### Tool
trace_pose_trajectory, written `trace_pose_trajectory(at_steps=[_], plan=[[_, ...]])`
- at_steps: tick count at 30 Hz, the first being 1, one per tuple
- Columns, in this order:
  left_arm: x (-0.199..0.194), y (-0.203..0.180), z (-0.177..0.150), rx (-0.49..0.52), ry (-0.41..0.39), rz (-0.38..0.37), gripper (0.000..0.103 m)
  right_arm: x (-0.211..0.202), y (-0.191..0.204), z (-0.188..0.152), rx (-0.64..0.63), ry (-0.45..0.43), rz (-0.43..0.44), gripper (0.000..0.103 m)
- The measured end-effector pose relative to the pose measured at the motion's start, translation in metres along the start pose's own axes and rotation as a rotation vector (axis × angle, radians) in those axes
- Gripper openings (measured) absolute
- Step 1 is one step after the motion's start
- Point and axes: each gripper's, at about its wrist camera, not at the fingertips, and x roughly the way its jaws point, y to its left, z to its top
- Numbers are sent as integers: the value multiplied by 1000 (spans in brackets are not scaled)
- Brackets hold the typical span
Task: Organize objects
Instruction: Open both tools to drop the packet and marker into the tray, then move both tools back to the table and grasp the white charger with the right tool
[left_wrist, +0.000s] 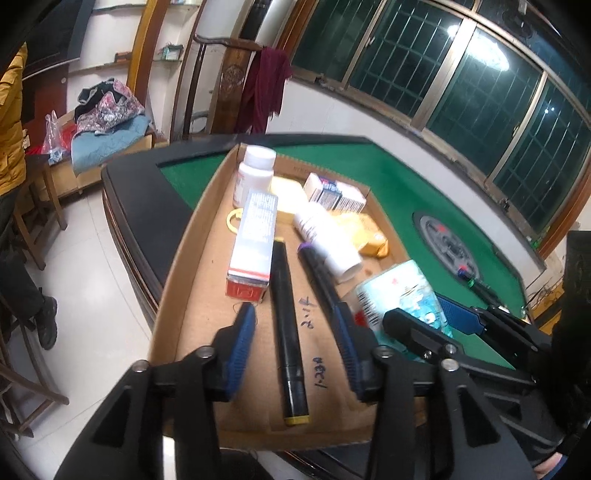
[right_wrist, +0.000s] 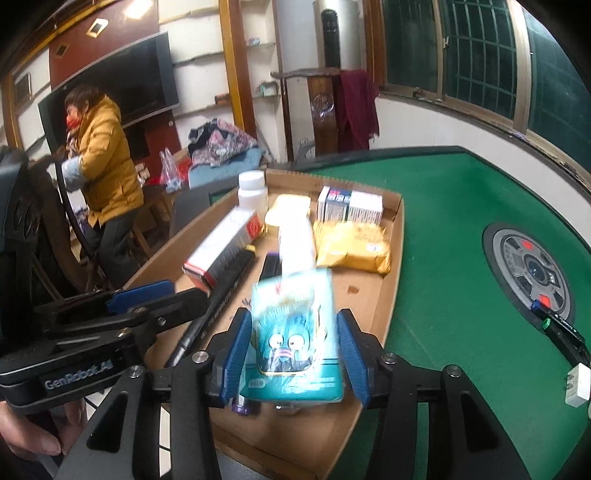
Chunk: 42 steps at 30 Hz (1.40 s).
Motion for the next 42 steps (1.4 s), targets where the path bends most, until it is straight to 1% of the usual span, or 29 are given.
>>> trace_pose_trajectory(at_steps=[1,2,3,11,13,14,18,20,21,22,23,25,27,28,30,32,34,36,38,40,42], plan=[[-4,-1,0,0,-13,9,55,-2,-1,1,7,-7,1,53],[-9,0,0,-4,-31,14,62,-5,-3,3,18,-13,7,54],[-12,0,1,-8,-41,10,68,-7,-4,5,28,-14,15,54],[-29,-4,7,-1,-69,-9,70,-22,-24,13,105,-30,50,56],[-29,-6,7,3,-71,-13,71,-34,-38,14,131,-55,38,59],[-29,-9,7,4,-68,-19,72,-38,-44,14,146,-63,36,62],[-28,-24,7,24,-73,-53,73,-59,-94,11,252,-93,23,63],[-25,-37,4,46,-63,-80,74,-72,-135,5,328,-108,-6,63],[-23,-46,3,62,-52,-98,74,-76,-149,2,352,-109,-16,64],[-20,-55,2,76,-41,-116,75,-81,-173,-4,387,-107,-35,65],[-18,-64,0,95,-26,-138,75,-84,-188,-8,407,-105,-52,65],[-13,-80,-5,129,-5,-170,76,-87,-230,-20,477,-80,-107,65],[-5,-98,-12,165,16,-187,77,-91,-257,-30,539,-74,-145,65],[0,-105,-14,176,27,-191,77,-96,-273,-36,580,-77,-184,65],[11,-117,-17,187,60,-204,77,-107,-294,-43,617,-72,-235,65],[21,-131,-21,193,99,-237,77,-114,-305,-52,628,-46,-245,65],[26,-143,-25,206,120,-261,77,-115,-308,-66,622,-12,-241,65],[27,-156,-30,248,106,-247,79,-109,-309,-77,614,18,-254,64],[30,-169,-34,275,112,-256,79,-104,-316,-84,616,38,-289,64],[32,-178,-36,280,131,-288,79,-100,-318,-87,621,43,-262,64],[33,-189,-39,321,137,-286,79,-92,-315,-87,597,64,-261,66]])
